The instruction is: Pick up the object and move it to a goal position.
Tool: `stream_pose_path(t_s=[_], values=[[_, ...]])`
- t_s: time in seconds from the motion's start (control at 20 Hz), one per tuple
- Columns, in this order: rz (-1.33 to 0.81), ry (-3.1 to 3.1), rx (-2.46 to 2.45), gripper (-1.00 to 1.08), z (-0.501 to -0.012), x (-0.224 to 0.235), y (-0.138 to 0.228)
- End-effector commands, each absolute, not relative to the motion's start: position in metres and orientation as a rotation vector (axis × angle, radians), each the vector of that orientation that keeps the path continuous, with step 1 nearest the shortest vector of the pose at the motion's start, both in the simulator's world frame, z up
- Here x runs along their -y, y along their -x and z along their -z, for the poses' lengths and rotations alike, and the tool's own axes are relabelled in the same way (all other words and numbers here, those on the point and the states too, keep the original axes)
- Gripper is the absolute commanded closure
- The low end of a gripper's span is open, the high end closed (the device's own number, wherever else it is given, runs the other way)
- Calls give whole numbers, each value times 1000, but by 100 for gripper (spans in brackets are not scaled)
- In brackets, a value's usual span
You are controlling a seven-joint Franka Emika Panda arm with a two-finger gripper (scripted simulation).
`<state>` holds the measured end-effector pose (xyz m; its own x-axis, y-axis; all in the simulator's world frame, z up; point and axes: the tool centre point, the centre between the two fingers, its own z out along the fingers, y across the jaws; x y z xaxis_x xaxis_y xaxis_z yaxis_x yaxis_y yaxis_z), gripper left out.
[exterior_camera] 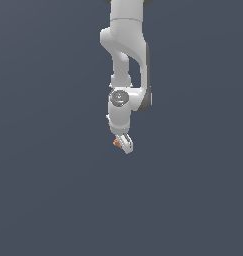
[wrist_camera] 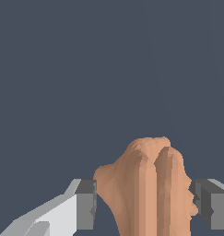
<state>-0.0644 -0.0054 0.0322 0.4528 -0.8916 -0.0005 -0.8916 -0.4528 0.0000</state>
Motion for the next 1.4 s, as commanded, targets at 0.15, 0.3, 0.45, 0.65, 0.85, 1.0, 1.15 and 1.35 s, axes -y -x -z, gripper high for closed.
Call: stream_pose_path(t_s=[0.15,0.3,0.45,0.65,0.85,1.0,1.15,1.35], values=[[0,2676,-1644,108,-47,14,64],[0,2676,-1644,108,-63,24,64],[0,2676,-1644,108,-84,36,64],[-1,2675,-1645,108,-119,56,64],[-1,2675,-1646,108,-160,81,63],[-1,2675,-1646,108,-192,100,62],[-1,2675,-1647,108,-224,118,62],[-1,2675,-1647,108,-264,142,60]])
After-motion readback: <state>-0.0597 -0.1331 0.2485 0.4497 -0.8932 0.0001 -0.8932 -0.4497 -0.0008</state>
